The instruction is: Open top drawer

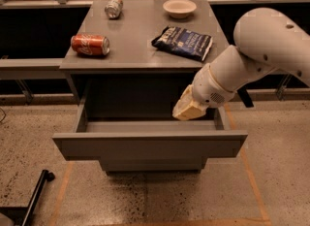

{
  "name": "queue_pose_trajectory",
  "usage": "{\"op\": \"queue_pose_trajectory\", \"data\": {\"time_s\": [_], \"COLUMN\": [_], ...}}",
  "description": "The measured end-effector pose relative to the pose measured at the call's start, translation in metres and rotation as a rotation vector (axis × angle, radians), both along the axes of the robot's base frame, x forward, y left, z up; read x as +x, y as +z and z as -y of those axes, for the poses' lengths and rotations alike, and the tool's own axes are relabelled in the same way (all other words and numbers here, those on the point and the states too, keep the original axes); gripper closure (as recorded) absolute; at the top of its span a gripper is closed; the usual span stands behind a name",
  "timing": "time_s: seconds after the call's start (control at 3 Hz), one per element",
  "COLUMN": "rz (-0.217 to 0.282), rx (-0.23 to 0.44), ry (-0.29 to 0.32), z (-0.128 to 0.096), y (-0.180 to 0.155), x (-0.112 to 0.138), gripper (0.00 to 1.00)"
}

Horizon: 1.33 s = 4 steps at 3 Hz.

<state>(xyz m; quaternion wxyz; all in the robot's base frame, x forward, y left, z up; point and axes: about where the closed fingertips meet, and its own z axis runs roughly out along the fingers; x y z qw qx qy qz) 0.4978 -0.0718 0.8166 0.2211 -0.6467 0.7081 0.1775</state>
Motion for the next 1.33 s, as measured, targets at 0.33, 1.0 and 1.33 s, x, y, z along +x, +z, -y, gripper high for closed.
{"op": "queue_pose_trajectory", "data": {"time_s": [0.33,1.0,1.33], "rz": [0.049,0.056,0.056], "rx": [0.063,0.071,0.071], "ry": [-0.013,-0.01,-0.009], "z": [-0.0021,-0.006,-0.006], "y": [0.0323,0.0376,0.0376], "x": [0.0065,0.0059,0.0059], "gripper": [0.46,0.0,0.0]}}
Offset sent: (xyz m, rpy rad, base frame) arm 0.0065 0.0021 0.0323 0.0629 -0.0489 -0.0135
